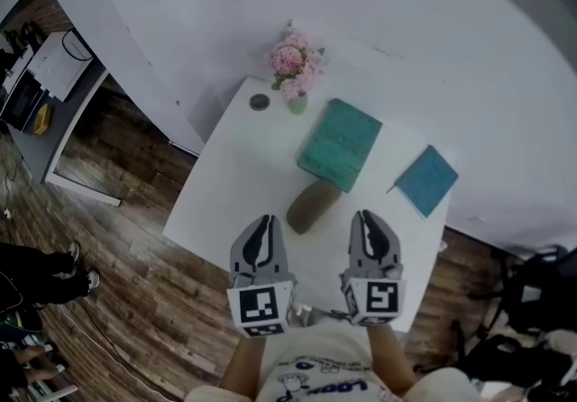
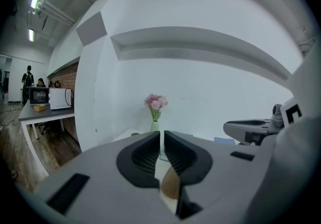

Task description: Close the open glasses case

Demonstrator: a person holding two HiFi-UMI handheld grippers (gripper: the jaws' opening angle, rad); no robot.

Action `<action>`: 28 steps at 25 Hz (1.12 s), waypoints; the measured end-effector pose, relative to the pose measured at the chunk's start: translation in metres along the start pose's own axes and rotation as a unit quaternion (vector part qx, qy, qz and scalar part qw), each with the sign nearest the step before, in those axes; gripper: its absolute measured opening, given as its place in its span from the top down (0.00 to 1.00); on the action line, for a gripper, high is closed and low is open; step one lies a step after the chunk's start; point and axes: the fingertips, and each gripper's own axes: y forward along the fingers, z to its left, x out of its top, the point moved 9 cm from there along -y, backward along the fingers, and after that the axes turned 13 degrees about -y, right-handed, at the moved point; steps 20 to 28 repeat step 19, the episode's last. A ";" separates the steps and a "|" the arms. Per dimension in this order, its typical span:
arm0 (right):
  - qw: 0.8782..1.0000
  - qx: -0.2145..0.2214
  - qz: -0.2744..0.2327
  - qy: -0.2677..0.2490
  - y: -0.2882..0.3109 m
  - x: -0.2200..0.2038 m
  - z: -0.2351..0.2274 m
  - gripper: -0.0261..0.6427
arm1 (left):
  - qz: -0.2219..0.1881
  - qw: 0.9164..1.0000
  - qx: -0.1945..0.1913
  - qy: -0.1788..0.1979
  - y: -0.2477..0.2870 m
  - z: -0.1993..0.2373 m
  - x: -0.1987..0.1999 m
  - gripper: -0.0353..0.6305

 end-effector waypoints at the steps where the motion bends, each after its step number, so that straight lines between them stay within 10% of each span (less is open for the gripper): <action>1: 1.000 0.000 0.000 0.001 -0.001 0.001 0.000 0.92 | -0.002 1.000 0.000 0.000 -0.001 0.000 0.001 0.91; 28: 0.999 -0.021 0.009 -0.026 -0.017 -0.001 -0.003 0.92 | -0.018 1.000 0.003 0.000 -0.017 -0.002 0.006 0.93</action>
